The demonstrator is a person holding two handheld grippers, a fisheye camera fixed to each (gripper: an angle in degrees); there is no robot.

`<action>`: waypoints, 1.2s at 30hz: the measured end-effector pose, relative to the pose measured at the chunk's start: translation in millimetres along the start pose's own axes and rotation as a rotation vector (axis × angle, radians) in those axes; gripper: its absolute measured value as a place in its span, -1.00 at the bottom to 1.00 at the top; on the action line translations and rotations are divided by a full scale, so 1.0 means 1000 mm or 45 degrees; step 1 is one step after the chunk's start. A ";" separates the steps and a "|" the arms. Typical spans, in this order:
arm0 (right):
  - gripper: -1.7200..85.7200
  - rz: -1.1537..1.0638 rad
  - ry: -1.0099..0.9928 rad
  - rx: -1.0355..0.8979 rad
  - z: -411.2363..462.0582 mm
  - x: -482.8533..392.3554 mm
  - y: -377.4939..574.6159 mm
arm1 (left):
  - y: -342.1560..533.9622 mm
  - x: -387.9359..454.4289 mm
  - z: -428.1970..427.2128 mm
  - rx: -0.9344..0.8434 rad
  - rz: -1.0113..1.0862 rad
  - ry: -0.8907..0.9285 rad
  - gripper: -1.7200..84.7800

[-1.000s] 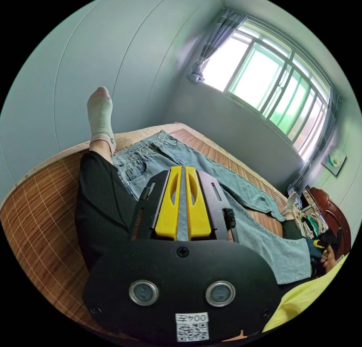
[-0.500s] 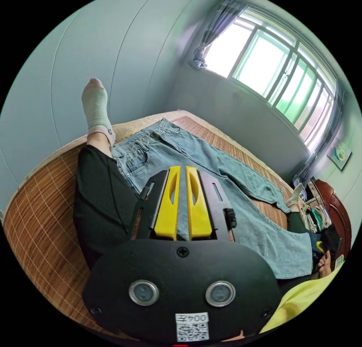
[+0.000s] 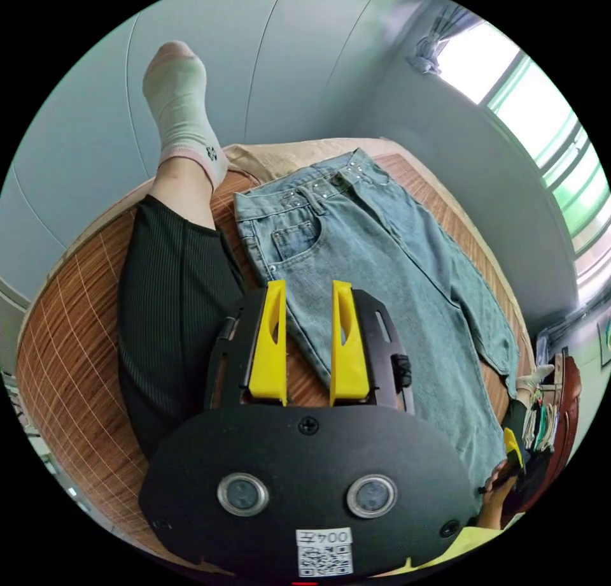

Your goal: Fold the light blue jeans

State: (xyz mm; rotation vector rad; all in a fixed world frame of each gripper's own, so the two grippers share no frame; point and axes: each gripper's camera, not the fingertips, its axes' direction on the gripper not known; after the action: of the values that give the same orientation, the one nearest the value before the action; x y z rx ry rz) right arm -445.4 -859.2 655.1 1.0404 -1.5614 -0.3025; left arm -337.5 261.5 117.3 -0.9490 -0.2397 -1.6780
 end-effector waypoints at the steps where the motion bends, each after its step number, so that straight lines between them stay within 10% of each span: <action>1: -0.61 -0.021 0.010 -0.015 0.016 -0.006 0.000 | -0.008 0.005 0.008 -0.014 -0.018 -0.034 -0.70; 16: -0.65 -0.217 0.262 -0.288 0.098 -0.053 -0.007 | -0.048 0.141 0.089 -0.176 0.516 -0.501 -0.67; 24: -0.66 -0.329 0.466 -0.257 0.113 -0.086 -0.003 | -0.081 0.143 0.086 -0.333 0.386 -0.594 -0.61; 36: -0.69 -0.266 0.421 -0.205 0.104 -0.088 -0.015 | 0.024 0.311 0.085 0.064 0.781 -0.013 -0.67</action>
State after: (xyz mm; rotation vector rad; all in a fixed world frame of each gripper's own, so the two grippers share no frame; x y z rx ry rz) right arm -538.1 -838.0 556.4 1.0682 -1.1173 -0.3724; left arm -288.7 79.5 380.6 -0.8805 0.0094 -1.0976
